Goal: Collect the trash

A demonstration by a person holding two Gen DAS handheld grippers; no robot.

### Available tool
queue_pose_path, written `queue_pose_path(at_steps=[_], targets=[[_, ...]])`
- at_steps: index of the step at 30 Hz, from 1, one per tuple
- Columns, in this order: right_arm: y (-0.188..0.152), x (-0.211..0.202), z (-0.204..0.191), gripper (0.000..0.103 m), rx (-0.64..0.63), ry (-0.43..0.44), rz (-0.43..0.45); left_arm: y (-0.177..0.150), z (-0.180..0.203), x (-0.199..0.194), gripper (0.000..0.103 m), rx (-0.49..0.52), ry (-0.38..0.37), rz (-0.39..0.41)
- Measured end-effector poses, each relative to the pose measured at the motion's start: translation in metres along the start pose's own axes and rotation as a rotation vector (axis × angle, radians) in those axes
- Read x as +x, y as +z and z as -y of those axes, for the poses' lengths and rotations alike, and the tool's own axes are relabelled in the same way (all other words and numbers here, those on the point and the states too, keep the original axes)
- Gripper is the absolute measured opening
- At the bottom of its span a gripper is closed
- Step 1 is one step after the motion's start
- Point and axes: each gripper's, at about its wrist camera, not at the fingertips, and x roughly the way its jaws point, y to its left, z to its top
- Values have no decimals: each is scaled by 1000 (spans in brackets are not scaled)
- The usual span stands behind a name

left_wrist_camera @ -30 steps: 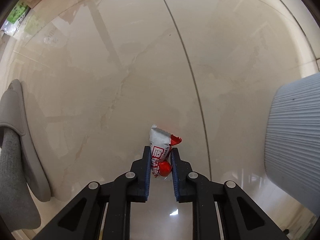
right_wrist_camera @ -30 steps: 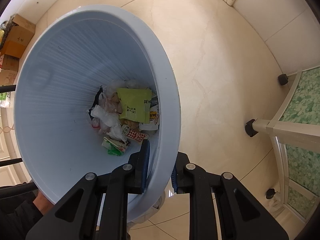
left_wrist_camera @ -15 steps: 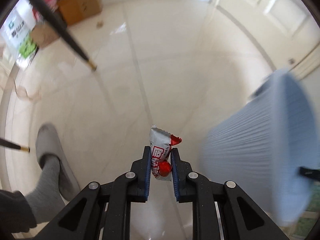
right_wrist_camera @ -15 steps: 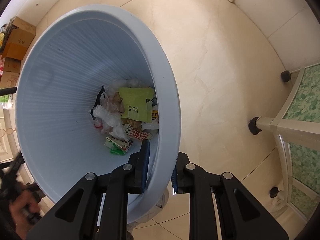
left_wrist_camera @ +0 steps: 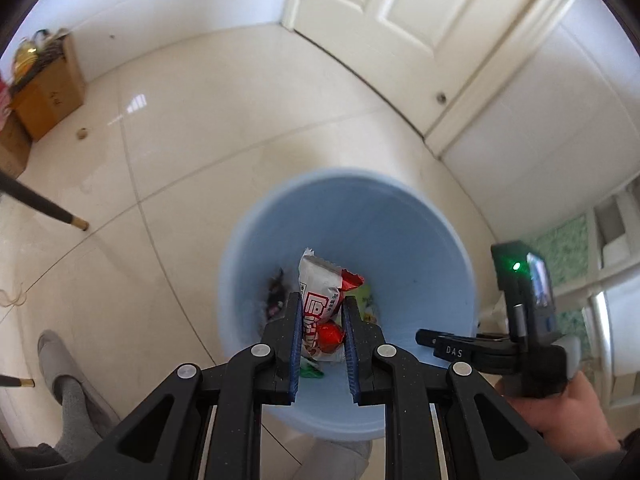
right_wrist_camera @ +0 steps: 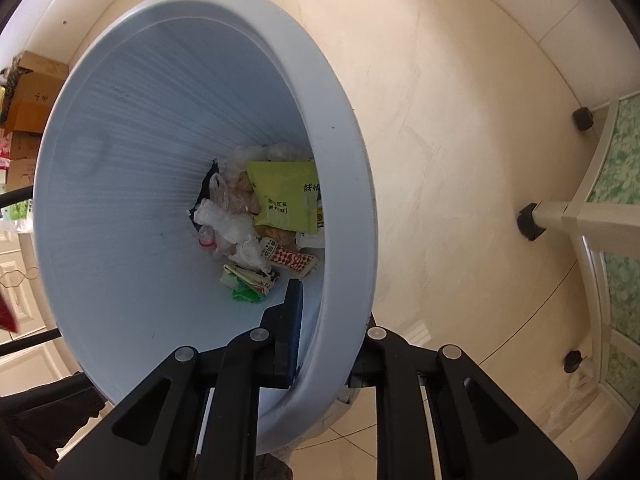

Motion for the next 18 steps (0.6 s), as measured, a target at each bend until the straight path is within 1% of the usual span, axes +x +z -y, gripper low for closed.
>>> queue_pose_path(at_steps=[3,6,7,9,10,11,12,13,14,15,16,17,18], targets=[[0,1,3,15,11,2,-5,1,-8,35,15,24,3,-50],[1,0,4,18,12,-5,-2,2,-14,66,15,43,16,-107],[1,-2,4,19,6,-12,6,1,-16,78,18,41,25,-118],[1,-7,3,21,3,-28,28,-1,-30,96,21,33,31,-156],[0,-9,3,33,10,-25,35,-2,-36,105,26,26,35,-175],[-1,-11,2,55,18,-27,41,-4,-46,113,31,23,45,-185],[-1,-14,3,66,23,-37,46,-2,-39,114,48,22,58,-189],[0,-17,3,77,24,-39,58,-3,-45,118,66,23,71,-189],[-1,-21,3,78,24,-35,69,-2,-46,120,72,5,112,-206],[-1,-25,2,78,20,-39,79,2,-42,122,79,-2,121,-201],[-1,-27,1,83,16,-43,83,6,-47,127,83,-5,139,-201],[-1,-31,1,93,13,-44,90,6,-57,131,84,-6,173,-213],[-2,-35,0,97,12,-47,99,5,-50,131,84,-9,195,-222]])
